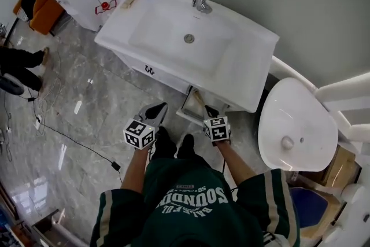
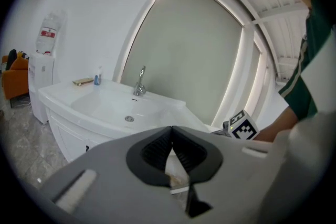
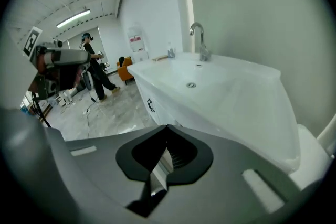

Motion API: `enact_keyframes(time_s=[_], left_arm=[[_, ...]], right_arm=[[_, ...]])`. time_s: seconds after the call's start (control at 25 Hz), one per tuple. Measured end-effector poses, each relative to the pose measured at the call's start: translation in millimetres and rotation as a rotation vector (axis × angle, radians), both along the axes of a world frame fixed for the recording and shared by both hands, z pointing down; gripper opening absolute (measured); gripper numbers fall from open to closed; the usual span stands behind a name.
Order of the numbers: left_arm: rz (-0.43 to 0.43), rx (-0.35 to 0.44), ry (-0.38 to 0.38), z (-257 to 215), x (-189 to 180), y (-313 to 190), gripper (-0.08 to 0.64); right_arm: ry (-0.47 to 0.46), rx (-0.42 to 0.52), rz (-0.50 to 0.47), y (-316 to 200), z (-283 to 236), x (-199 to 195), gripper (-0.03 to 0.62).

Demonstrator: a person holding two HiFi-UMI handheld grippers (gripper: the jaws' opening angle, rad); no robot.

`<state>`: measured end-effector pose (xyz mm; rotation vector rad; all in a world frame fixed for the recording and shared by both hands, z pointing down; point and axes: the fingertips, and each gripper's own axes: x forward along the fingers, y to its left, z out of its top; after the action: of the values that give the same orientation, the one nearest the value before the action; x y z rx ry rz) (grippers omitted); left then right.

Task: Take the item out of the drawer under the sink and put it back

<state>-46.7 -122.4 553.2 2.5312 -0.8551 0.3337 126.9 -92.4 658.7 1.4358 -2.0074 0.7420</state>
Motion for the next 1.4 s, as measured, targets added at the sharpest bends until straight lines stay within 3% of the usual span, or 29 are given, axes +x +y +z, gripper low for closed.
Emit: enact_keyframes(time_s=[0.56, 0.76, 0.96, 1.4], left_arm=[[0.058, 0.298, 0.035, -130, 34, -41, 0.051], [0.056, 0.358, 0.048, -157, 38, -47, 0.051], [0.058, 0.364, 0.064, -161, 48, -49, 0.051], [0.055, 0.351, 0.065, -154, 48, -42, 0.051]], right_arm=[[-0.061, 0.498, 0.075, -51, -214, 39, 0.002], [-0.068, 0.647, 0.076, -46, -272, 42, 0.002], [-0.071, 0.694, 0.085, -37, -292, 51, 0.002], [-0.078, 0.674, 0.097, -31, -282, 53, 0.002]])
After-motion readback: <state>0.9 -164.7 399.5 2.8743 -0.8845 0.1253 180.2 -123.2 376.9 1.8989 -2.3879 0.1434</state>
